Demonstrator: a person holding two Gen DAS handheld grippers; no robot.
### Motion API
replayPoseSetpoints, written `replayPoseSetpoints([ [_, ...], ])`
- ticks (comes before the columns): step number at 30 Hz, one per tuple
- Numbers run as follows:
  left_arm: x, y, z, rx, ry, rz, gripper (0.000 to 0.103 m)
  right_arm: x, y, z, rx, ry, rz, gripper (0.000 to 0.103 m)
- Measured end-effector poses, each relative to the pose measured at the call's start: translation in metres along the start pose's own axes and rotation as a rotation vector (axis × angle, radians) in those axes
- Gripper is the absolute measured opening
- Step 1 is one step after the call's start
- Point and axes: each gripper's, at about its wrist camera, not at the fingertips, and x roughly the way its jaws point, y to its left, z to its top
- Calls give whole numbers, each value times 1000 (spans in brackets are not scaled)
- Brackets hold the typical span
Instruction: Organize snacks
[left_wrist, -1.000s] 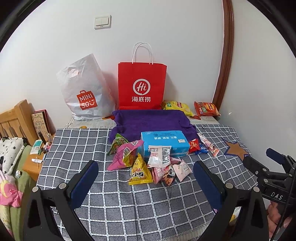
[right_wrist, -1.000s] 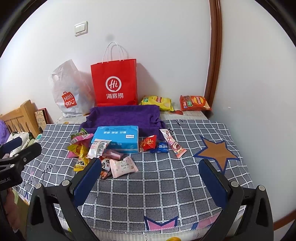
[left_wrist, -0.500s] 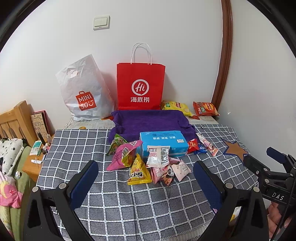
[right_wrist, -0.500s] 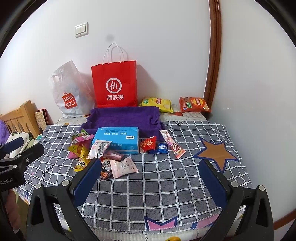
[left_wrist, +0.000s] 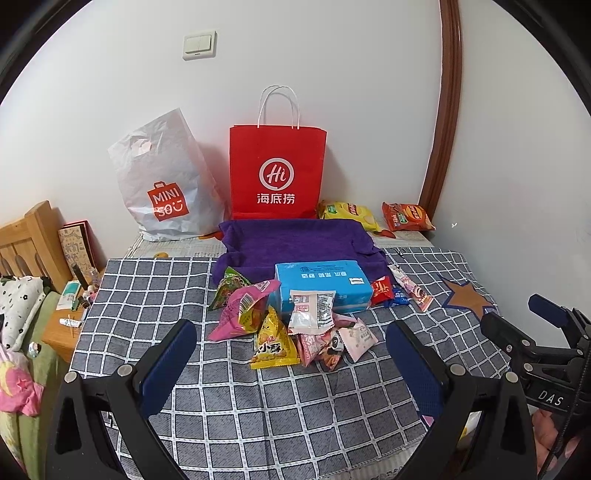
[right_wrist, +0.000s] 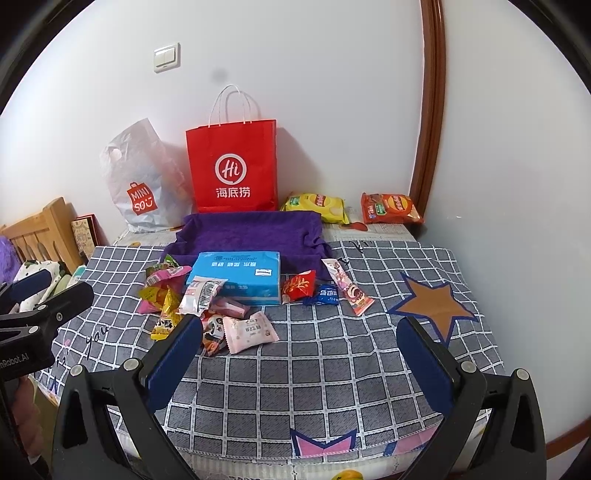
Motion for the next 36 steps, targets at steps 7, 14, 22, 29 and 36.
replayPoseSetpoints([
  [7, 5, -1, 1, -3, 3, -15, 103, 1, -1, 1, 3, -1, 9, 103],
  [14, 17, 0, 6, -4, 18, -28, 103, 12, -2, 5, 13, 10, 14, 103],
  [22, 41, 1, 12, 17, 45, -40, 103, 36, -5, 11, 29, 31, 20, 103],
  [29, 68, 14, 18, 12, 81, -37, 103, 66, -10, 15, 35, 59, -15, 103],
  [36, 103, 36, 24, -6, 118, -19, 103, 105, -21, 16, 23, 89, -19, 103],
])
